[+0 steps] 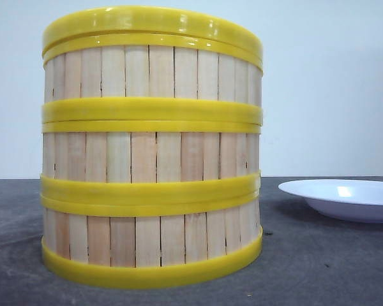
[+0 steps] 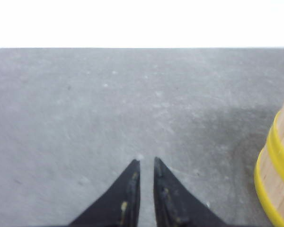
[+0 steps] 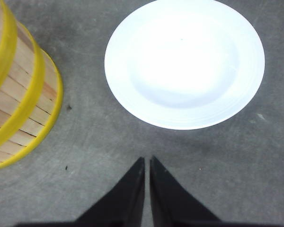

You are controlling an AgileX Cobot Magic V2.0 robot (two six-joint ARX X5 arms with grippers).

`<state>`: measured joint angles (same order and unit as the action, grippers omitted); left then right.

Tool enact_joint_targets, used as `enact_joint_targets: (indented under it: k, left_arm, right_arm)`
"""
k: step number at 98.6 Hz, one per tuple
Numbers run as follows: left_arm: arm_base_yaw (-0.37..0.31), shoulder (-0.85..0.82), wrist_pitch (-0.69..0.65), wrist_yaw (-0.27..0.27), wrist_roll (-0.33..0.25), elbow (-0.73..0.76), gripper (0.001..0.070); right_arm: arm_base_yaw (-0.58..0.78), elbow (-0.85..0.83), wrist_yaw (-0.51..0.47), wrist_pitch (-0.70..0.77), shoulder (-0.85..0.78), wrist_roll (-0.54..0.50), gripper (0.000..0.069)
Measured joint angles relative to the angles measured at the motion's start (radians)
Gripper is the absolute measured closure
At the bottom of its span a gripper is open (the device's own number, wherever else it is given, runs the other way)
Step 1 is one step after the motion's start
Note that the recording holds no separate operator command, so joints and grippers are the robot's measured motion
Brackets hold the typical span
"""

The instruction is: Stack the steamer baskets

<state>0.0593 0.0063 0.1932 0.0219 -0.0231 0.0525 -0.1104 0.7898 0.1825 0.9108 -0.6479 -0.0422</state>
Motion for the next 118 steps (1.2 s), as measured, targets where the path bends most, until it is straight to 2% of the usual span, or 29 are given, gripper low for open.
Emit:
enact_joint_targets:
  k: [31, 93, 105, 118]
  left_arm:
    - [0.0, -0.002, -0.012, 0.003, -0.018, -0.02, 0.0685]
    - [0.0, -0.002, -0.012, 0.003, -0.018, -0.02, 0.0685]
    - [0.0, -0.002, -0.012, 0.003, -0.018, -0.02, 0.0685]
    - [0.0, -0.002, -0.012, 0.003, -0.018, -0.02, 0.0685]
  right_arm:
    - [0.0, 0.0, 0.0, -0.045, 0.0, 0.0, 0.0678]
    - [0.0, 0.0, -0.005, -0.078, 0.0, 0.0, 0.0678]
    - [-0.001, -0.066, -0.064, -0.225, 0.06, 0.004, 0.0679]
    - [-0.001, -0.28, -0.052, -0.48, 0.201, 0.004, 0.0679]
